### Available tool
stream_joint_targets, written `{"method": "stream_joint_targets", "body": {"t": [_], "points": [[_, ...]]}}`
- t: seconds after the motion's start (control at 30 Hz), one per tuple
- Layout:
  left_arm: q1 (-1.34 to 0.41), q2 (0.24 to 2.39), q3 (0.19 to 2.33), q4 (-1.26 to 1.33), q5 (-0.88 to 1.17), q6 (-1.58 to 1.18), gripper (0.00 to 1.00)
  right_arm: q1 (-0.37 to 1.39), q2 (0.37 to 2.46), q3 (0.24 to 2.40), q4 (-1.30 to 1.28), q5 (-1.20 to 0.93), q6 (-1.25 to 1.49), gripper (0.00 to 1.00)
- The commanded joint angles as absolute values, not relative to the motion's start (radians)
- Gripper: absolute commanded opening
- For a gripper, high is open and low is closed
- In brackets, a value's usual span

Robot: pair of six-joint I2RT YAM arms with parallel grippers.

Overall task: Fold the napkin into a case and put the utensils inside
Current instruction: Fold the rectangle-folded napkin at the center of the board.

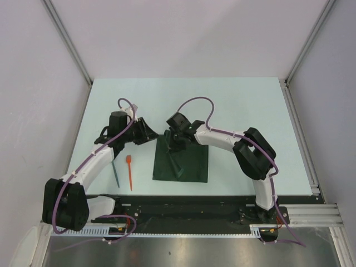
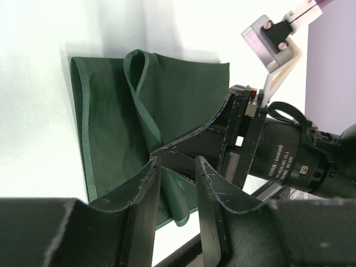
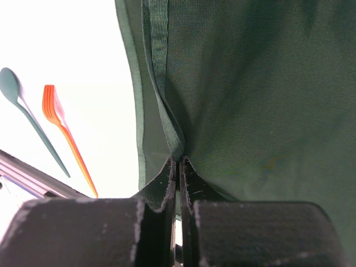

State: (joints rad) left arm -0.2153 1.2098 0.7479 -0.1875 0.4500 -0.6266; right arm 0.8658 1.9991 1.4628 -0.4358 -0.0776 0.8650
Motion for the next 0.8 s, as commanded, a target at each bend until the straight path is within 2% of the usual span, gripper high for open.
{"method": "stream_joint_targets", "body": {"t": [0.0,0.77], "points": [[-0.202,1.177,0.741,-0.172,0.476,-0.606,0.36,0.876,2.029,1.512,-0.422,-0.104,0.885,0.0],[-0.186,1.158,0.733,-0.179,0.479,-0.604,0.36,0.896,2.102,1.588,-0.411,-0.149,0.893,0.0]]}}
